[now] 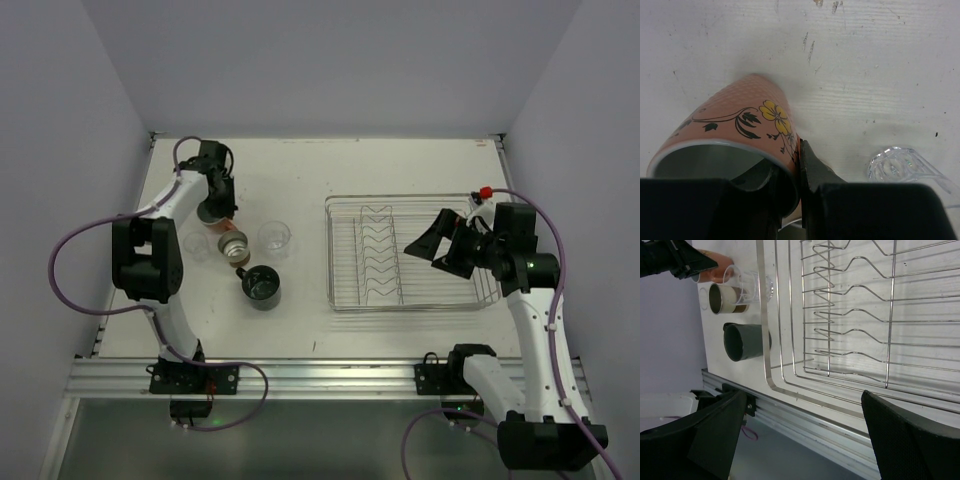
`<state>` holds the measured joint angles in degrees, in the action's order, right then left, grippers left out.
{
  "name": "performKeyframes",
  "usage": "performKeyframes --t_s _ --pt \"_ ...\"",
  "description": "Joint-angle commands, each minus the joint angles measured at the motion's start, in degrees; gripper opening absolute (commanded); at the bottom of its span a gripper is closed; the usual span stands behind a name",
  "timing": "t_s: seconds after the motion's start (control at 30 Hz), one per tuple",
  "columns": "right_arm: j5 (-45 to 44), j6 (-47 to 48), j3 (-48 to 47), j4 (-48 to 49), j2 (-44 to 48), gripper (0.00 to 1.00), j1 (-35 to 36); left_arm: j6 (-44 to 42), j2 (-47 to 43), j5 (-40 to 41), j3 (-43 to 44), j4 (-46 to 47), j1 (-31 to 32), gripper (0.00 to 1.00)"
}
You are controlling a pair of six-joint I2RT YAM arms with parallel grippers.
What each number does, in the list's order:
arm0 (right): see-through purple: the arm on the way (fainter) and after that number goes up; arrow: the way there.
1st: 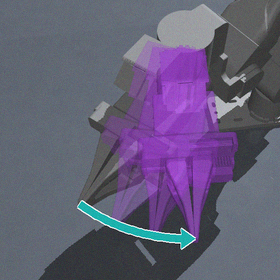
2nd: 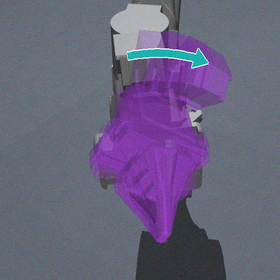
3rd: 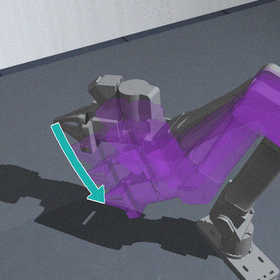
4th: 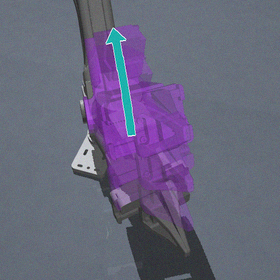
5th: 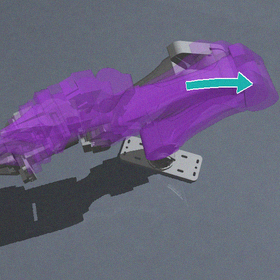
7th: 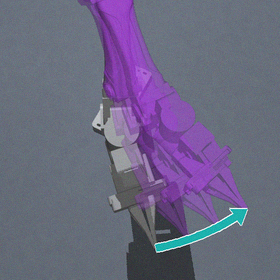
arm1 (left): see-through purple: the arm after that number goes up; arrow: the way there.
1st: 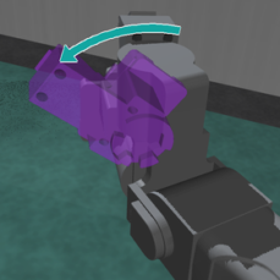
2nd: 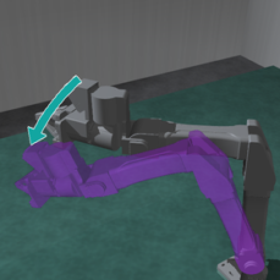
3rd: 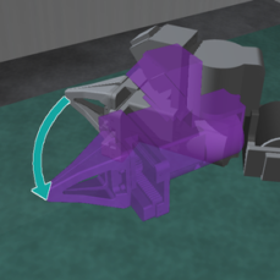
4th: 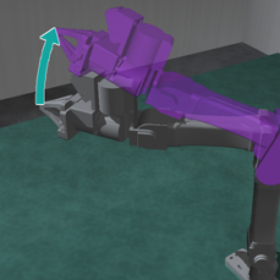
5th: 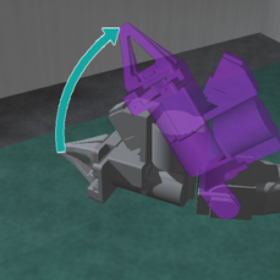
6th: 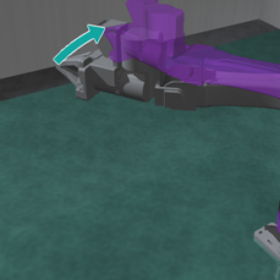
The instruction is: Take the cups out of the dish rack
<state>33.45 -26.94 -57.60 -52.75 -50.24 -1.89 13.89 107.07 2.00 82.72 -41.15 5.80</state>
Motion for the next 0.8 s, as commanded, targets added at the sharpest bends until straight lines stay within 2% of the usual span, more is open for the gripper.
performKeyframes --t_s 0.0,0.1,0.2,0.27,0.5,0.77 --pt "-1.02 0.57 0.39 1.51 0.4 0.99 0.13 -0.62 -0.54 2.13 2.36 2.91 0.26 0.0" --pt "-1.02 0.57 0.65 1.6 0.4 0.99 0.13 -0.53 0.24 2.13 2.54 2.91 0.26 0.0" --pt "-1.28 0.57 0.83 1.51 0.67 0.99 0.04 -0.36 0.77 1.69 2.8 3.0 0.26 0.13" --pt "-1.28 0.57 1.0 1.51 0.75 0.99 0.13 -0.44 1.3 1.17 3.06 2.91 0.26 0.15" --pt "-1.9 0.92 1.27 1.34 1.55 0.99 0.05 0.26 -0.8 2.13 3.24 3.88 0.17 0.39" --pt "-2.95 0.75 1.35 0.9 2.16 0.99 0.13 0.52 -3.09 2.66 5.7 2.83 0.17 0.51"
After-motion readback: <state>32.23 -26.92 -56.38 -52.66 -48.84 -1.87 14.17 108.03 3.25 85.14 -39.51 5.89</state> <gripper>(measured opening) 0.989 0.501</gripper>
